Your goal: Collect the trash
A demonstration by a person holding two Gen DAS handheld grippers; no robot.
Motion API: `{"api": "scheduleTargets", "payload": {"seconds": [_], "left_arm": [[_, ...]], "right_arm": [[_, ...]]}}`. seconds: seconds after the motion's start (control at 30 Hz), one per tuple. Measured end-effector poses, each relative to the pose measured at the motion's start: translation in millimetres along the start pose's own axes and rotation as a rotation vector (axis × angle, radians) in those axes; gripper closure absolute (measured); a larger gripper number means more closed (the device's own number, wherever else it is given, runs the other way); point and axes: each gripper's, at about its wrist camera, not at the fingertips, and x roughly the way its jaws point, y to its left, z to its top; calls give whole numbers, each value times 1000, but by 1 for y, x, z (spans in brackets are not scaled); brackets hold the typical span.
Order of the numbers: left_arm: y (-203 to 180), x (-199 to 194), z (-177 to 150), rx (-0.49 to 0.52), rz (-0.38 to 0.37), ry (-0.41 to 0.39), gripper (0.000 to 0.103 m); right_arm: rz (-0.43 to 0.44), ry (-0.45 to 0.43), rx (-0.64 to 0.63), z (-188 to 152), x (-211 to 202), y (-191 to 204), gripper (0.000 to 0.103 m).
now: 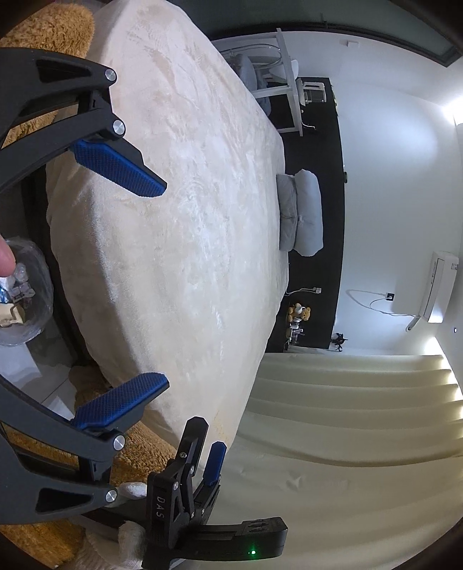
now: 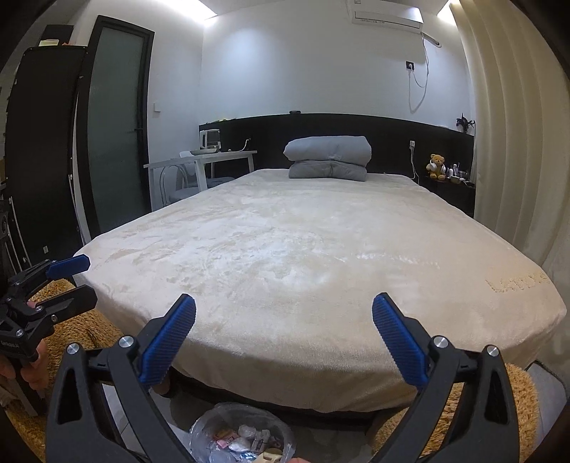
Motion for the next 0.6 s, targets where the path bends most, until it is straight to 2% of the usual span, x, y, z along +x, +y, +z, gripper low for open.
{"api": "scheduleTargets", "payload": {"seconds": [0.43, 0.6], "left_arm": [[15, 10, -7, -74, -16, 9, 6], [13, 14, -8, -73, -20, 14, 6]], "right_arm": [[0, 12, 18, -9, 3, -2, 5], [-1, 16, 31, -12, 5, -5, 5]]}}
